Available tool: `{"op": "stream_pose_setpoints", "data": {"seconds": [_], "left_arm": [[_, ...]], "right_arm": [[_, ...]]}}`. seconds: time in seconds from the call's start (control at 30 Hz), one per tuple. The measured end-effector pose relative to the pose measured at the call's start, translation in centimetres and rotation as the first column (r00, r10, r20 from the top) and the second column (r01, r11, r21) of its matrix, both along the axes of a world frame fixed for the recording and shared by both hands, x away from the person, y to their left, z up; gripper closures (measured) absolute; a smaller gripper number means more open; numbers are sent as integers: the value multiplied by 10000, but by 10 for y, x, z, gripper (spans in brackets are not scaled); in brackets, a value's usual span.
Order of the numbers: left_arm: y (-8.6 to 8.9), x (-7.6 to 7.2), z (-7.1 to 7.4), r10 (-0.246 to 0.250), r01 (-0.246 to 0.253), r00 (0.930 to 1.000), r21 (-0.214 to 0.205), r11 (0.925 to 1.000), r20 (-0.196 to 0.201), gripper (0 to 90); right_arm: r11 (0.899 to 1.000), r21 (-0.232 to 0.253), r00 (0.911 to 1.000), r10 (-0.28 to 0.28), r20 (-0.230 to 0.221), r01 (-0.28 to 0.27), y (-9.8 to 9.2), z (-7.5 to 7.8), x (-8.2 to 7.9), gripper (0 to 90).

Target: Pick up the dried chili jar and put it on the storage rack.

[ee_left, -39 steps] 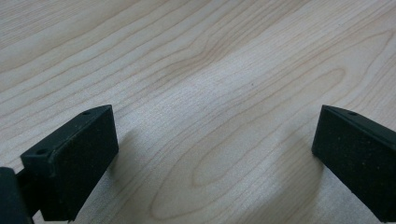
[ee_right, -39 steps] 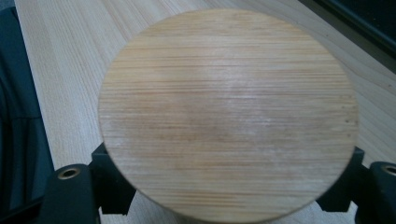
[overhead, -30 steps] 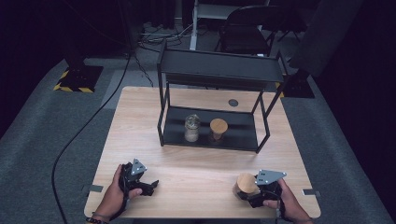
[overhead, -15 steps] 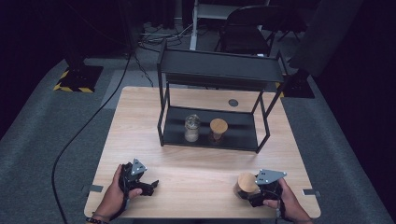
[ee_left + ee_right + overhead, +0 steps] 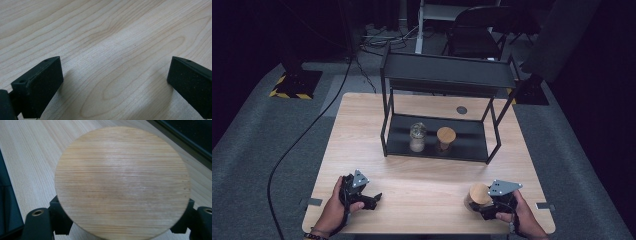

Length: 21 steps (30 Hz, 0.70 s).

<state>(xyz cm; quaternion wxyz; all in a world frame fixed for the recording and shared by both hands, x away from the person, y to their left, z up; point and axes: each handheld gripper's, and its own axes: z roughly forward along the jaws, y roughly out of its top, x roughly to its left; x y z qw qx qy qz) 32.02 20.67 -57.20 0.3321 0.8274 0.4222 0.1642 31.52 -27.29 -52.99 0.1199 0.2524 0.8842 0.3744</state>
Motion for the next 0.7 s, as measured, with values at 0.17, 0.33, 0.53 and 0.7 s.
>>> {"op": "stream_pose_setpoints", "data": {"seconds": [0.17,0.33,0.53,0.7], "left_arm": [[0,0,0,-3,3,10000,-1,10000,5,0],[0,0,0,2,-2,10000,0,10000,0,0],[0,0,0,1,-1,10000,1,10000,1,0],[0,0,0,0,0,10000,-3,10000,3,0]], "right_arm": [[9998,10,9998,-182,27,182,-1,3,0,248],[9992,-17,9992,-397,6,397,-2,5,1,249],[9977,-93,9977,-678,-10,678,-3,7,3,249],[9956,-98,9957,-928,-28,928,-4,10,4,249]]}}
